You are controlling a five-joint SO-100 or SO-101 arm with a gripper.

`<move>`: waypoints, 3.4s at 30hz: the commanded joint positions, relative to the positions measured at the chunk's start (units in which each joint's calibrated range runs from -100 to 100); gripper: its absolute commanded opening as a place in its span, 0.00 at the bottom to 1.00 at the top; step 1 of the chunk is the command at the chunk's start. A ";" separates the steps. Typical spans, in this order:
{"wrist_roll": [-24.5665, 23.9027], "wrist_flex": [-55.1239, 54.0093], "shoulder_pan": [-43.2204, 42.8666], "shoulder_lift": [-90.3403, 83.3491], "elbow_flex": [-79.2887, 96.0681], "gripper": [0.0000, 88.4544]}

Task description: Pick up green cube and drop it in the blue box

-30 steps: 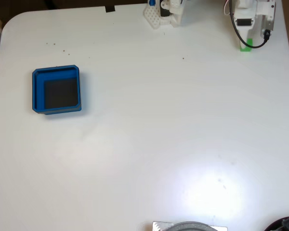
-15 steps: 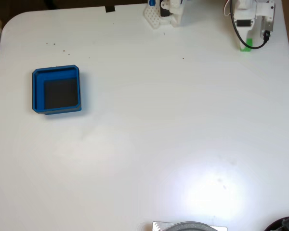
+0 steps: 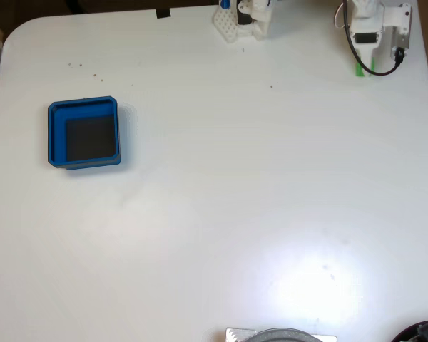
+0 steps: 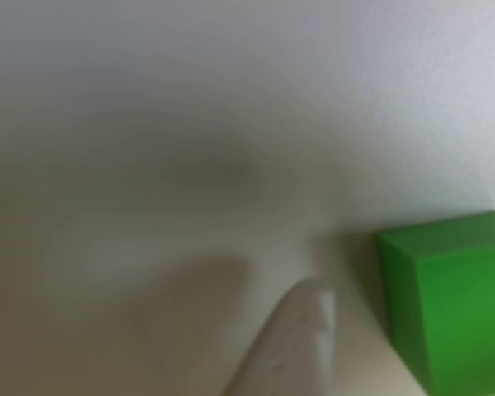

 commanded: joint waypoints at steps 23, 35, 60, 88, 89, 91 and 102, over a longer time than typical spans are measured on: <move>2.78 -1.35 0.01 1.67 -3.07 0.38; 2.83 -1.35 0.16 2.34 -3.07 0.38; 3.08 -1.51 0.16 4.68 -6.75 0.37; 2.83 -0.53 0.16 5.10 -4.60 0.37; 2.83 -0.53 0.16 5.10 -4.51 0.37; 2.83 -0.53 0.16 5.10 -4.51 0.37; 2.83 -0.45 0.09 5.26 -4.33 0.37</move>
